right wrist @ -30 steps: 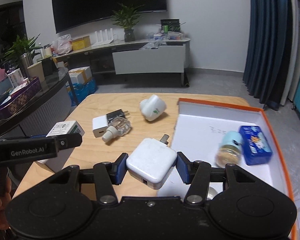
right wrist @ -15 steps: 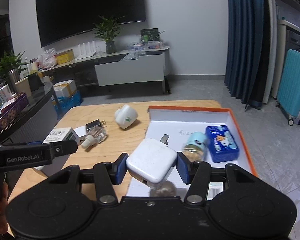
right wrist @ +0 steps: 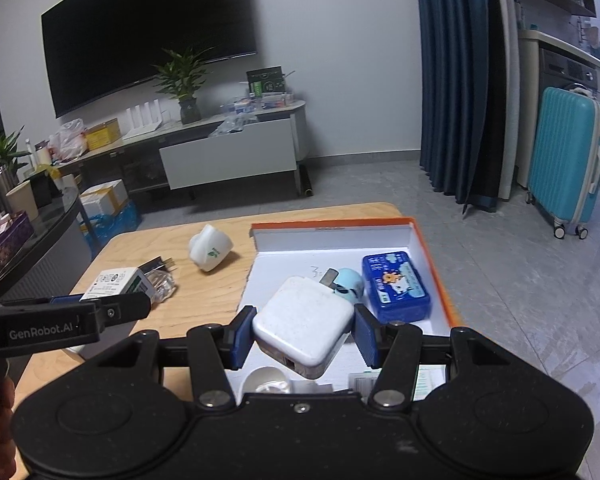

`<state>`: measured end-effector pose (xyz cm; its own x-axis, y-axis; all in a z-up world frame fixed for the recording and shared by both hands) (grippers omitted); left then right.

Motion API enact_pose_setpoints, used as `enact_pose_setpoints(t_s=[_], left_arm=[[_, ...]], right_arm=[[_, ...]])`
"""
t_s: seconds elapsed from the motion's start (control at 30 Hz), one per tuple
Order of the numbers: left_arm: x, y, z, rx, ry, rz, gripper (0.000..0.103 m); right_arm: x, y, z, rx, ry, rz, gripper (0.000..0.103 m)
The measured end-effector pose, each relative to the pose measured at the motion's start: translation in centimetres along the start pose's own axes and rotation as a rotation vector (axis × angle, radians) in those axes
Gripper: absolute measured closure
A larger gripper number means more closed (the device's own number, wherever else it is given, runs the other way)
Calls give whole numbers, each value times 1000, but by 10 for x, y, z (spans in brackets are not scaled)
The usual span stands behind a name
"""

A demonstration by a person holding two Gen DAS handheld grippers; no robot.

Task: Organize rigid objects
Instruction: 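Carry the adapter box and square charger over the white box with both tools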

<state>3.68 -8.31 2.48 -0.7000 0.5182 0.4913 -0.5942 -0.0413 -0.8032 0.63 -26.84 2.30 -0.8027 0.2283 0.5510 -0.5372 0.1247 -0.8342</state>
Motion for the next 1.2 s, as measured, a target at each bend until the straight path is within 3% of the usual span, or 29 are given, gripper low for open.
enact_pose_setpoints(t_s=[1.2], left_arm=[[-51, -25, 28, -56, 33, -31, 43]], right_arm=[[-27, -30, 28, -27, 27, 25, 40]])
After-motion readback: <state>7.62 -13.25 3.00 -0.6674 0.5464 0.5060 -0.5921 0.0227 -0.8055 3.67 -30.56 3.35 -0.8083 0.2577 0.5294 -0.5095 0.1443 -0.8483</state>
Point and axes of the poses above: each gripper's, at about its wrist camera, not at the fingertips, and x roughly against the way its jaws point, z to its right, y to its underside, the point moved 2 cm from there along -x, roughly the way its jaws point, and after that the axes turned 14 degrees about y, right-handed, at the moved point
